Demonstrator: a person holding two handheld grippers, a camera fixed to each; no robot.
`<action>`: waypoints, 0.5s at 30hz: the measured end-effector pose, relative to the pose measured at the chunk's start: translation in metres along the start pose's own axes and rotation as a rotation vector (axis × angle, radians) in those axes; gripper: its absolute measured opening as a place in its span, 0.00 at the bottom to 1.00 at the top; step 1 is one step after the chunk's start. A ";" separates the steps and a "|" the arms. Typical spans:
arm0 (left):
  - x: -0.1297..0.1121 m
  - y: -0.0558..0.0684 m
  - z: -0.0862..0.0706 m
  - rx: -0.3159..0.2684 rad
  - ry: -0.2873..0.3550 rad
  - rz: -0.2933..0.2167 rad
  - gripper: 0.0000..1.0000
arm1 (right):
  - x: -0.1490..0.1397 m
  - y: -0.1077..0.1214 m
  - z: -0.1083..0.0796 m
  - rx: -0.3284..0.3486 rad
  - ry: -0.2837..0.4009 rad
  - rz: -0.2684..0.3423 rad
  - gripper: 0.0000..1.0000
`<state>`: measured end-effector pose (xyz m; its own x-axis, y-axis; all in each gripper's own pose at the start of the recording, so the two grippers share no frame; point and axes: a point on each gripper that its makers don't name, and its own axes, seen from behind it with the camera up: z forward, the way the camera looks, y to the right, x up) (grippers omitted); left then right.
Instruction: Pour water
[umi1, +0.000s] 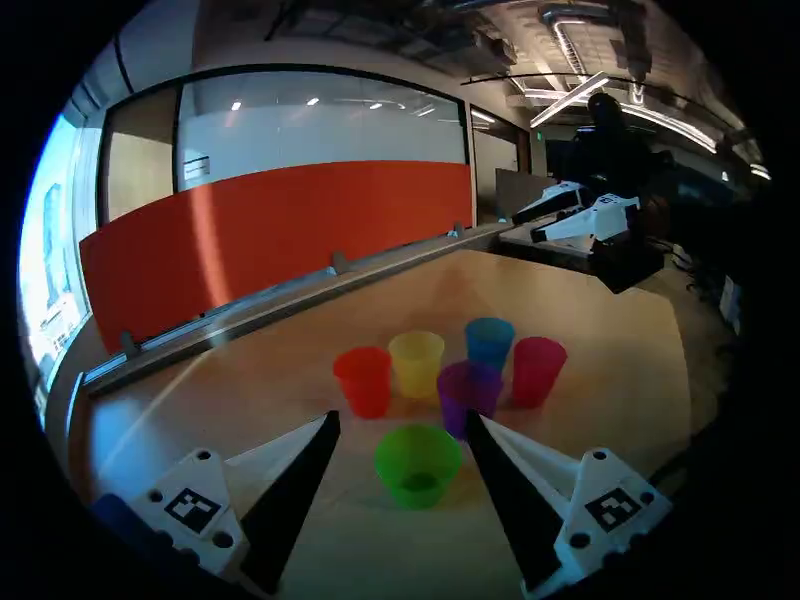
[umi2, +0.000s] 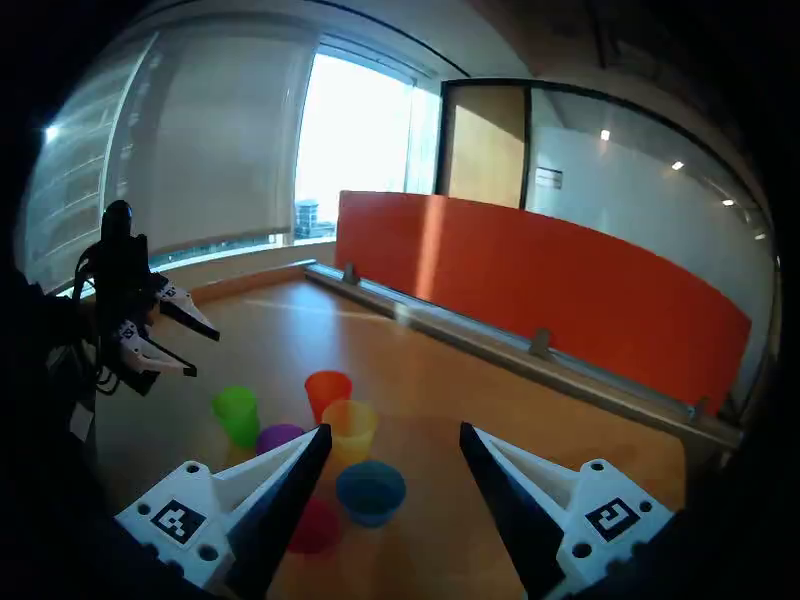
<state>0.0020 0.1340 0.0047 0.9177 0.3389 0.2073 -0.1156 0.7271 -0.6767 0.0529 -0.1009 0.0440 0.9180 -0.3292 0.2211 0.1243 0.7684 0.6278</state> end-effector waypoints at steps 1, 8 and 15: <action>-0.002 0.002 0.001 -0.006 -0.005 0.003 0.92 | -0.001 0.000 0.001 0.002 -0.003 0.000 0.99; -0.020 0.011 0.009 -0.038 -0.046 0.026 0.92 | -0.006 0.002 0.006 0.008 -0.016 -0.004 1.00; -0.040 0.015 0.015 -0.054 -0.094 0.037 0.92 | -0.012 0.002 0.013 0.018 -0.028 -0.006 0.99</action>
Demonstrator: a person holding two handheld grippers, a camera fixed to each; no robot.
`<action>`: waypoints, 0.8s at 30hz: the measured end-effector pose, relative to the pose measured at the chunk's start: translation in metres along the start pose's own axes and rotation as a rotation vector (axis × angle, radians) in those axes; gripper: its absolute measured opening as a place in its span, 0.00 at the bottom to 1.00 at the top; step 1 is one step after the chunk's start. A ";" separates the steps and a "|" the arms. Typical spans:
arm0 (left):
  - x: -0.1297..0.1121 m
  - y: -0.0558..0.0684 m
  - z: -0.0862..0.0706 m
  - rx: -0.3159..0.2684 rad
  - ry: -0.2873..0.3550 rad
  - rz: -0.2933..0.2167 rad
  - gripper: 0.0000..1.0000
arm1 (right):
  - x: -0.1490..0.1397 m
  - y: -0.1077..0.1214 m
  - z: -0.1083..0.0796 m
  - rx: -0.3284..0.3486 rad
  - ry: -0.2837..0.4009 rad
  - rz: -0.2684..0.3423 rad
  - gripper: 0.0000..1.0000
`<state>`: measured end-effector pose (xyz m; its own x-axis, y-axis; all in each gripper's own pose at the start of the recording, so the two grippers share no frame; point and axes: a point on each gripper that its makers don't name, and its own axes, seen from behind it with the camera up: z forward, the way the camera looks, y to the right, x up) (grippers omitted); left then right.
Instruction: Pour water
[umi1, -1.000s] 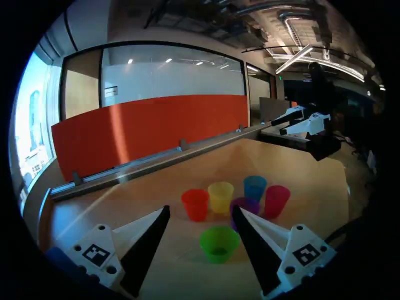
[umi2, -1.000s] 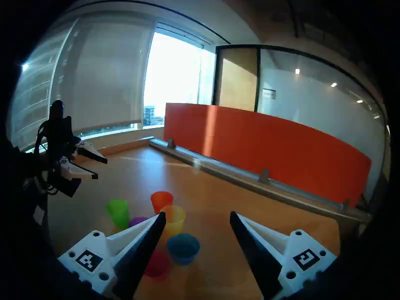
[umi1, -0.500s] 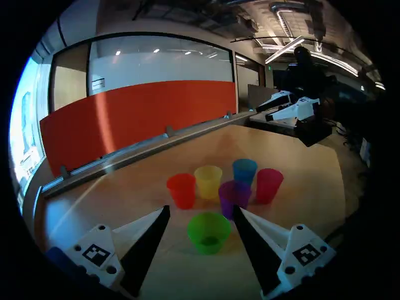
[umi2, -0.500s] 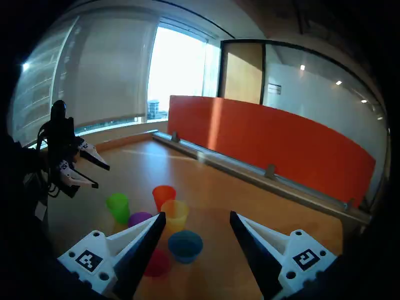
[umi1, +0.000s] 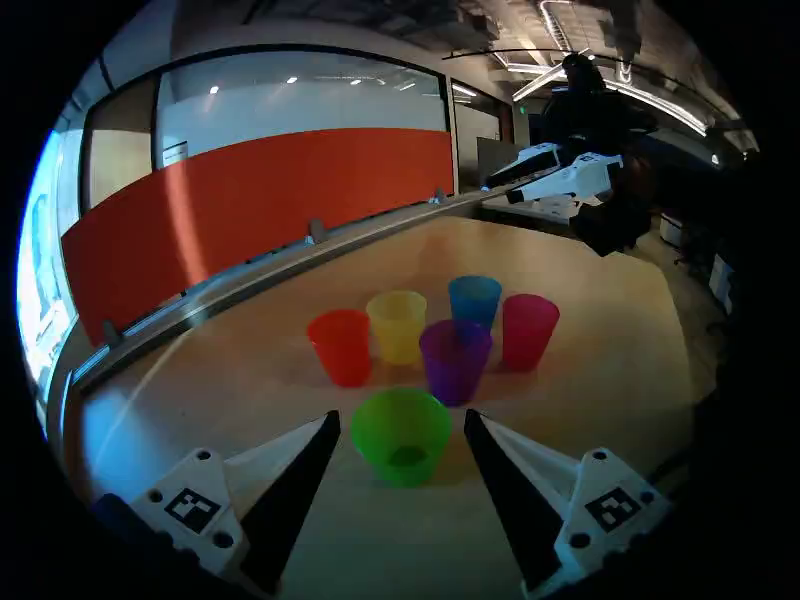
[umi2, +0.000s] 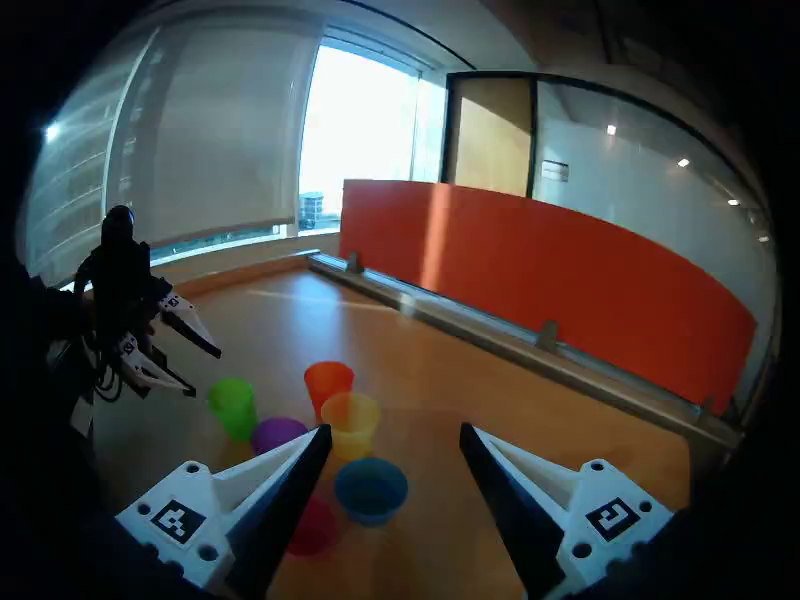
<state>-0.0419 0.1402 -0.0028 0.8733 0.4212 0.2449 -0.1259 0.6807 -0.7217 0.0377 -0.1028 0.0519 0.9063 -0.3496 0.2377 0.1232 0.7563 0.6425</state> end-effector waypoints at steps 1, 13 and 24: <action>-0.003 0.001 0.001 -0.001 -0.007 0.002 0.92 | -0.001 0.000 0.001 0.001 -0.002 -0.001 0.99; -0.027 0.000 0.014 -0.008 -0.072 0.003 0.92 | -0.008 0.001 0.009 0.012 -0.019 -0.005 0.99; -0.042 -0.005 0.028 -0.013 -0.114 0.001 0.92 | -0.010 0.003 0.013 0.012 -0.025 -0.003 0.99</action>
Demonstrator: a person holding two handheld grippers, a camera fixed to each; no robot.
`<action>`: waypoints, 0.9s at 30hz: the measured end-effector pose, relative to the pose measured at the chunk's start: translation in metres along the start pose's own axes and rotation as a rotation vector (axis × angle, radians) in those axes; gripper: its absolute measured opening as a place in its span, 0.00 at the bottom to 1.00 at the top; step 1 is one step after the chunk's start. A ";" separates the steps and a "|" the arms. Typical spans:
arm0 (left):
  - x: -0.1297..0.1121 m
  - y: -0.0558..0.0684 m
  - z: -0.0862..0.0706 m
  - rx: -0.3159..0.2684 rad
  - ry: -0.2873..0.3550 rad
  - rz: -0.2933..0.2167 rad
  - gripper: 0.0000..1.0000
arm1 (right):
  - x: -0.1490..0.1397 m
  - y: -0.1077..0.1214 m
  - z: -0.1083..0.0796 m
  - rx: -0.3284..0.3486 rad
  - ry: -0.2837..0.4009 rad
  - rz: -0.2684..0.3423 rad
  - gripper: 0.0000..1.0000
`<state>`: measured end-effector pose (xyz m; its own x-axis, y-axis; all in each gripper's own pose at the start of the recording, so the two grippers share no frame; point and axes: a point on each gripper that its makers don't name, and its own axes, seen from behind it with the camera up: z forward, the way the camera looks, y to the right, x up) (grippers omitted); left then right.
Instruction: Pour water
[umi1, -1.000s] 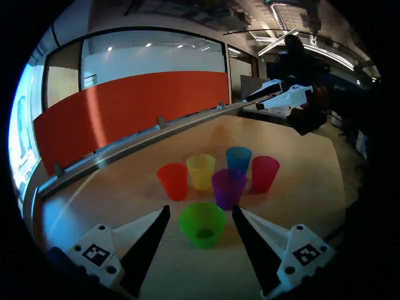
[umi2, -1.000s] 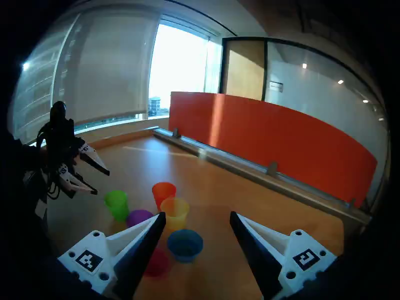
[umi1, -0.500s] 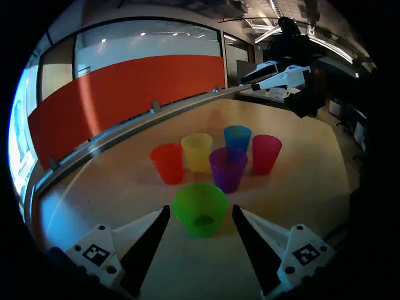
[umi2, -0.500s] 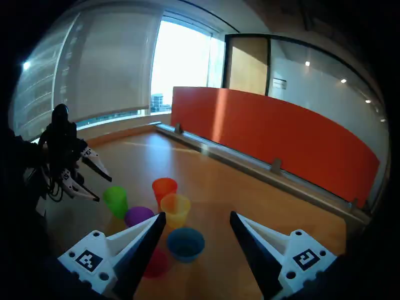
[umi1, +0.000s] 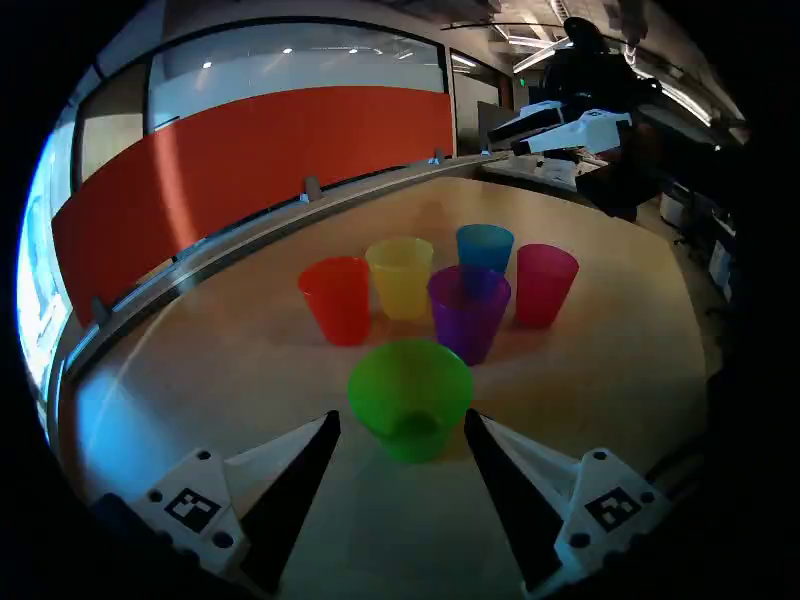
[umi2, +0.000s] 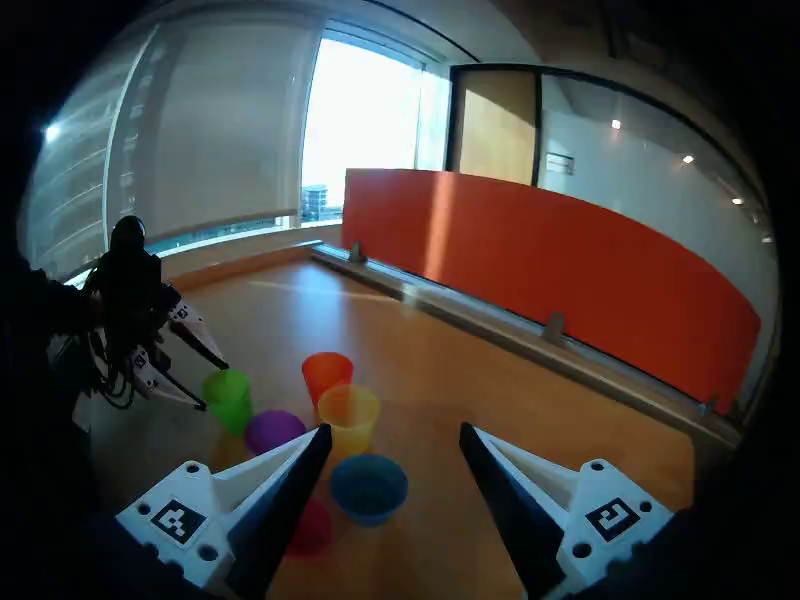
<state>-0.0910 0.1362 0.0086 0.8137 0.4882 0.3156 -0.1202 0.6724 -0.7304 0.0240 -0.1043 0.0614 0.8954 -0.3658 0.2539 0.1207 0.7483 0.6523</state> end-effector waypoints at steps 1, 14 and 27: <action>0.000 0.000 0.001 -0.001 -0.002 0.001 0.92 | 0.000 0.000 0.000 0.000 -0.001 -0.001 0.99; 0.000 0.001 0.016 -0.026 -0.015 0.011 0.92 | -0.002 0.002 0.002 -0.001 -0.010 -0.010 1.00; 0.002 0.001 0.030 -0.031 -0.023 0.029 0.92 | -0.004 0.003 0.002 -0.003 -0.011 -0.009 0.99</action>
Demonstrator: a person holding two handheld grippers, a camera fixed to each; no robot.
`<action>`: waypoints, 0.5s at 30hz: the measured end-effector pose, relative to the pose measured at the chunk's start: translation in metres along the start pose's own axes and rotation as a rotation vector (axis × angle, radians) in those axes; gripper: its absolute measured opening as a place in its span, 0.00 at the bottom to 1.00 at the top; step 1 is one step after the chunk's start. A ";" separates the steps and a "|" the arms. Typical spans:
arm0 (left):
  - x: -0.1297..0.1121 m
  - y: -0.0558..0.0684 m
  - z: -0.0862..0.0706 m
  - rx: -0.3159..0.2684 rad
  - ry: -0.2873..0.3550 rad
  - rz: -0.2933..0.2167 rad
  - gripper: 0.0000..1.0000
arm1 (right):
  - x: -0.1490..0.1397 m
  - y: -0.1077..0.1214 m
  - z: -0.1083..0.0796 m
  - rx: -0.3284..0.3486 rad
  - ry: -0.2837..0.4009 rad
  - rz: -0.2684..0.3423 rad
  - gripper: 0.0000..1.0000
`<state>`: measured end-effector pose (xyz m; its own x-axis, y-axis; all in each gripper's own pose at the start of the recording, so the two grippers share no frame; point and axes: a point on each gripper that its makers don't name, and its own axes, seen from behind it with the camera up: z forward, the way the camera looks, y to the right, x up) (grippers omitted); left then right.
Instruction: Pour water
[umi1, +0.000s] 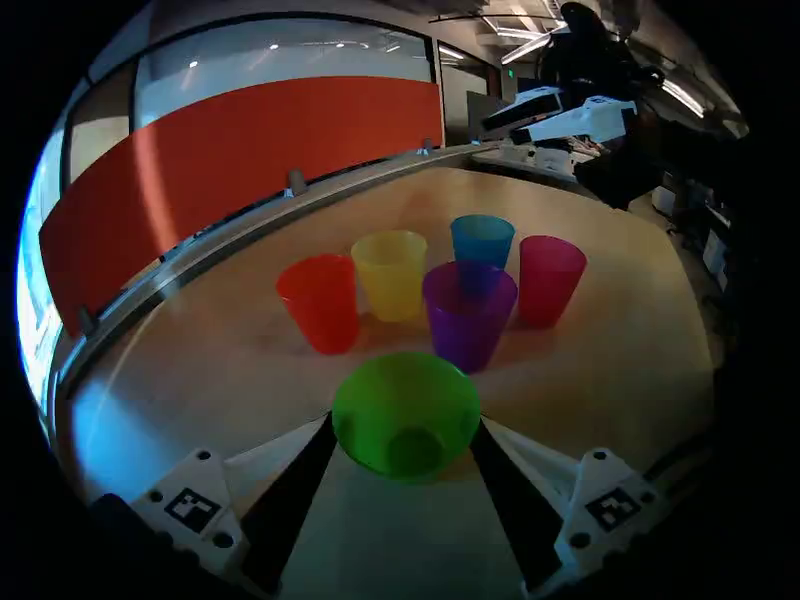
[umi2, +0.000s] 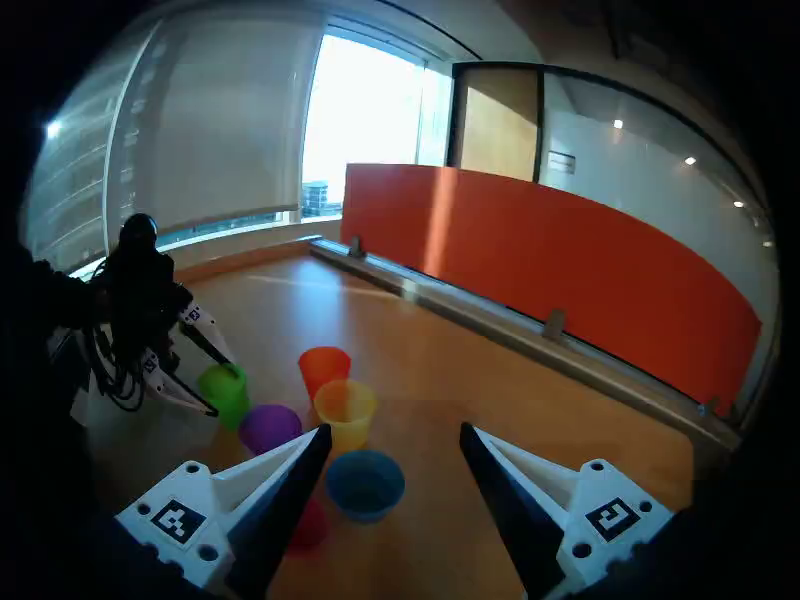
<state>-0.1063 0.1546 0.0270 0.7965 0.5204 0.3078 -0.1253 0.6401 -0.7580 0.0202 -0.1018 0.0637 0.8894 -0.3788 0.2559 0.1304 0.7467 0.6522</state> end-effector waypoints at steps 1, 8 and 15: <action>0.000 0.000 0.000 0.001 -0.001 0.001 0.92 | 0.000 0.000 0.000 -0.001 0.000 0.000 0.99; 0.001 0.000 0.003 0.007 0.000 0.002 0.92 | -0.001 0.002 -0.001 -0.006 0.003 0.002 0.99; -0.004 -0.004 0.006 0.025 -0.023 -0.016 0.85 | 0.001 0.002 -0.002 -0.007 0.006 0.000 0.99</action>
<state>-0.1130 0.1533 0.0325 0.7848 0.5229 0.3327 -0.1281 0.6620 -0.7385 0.0220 -0.0995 0.0644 0.8922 -0.3751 0.2516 0.1331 0.7507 0.6471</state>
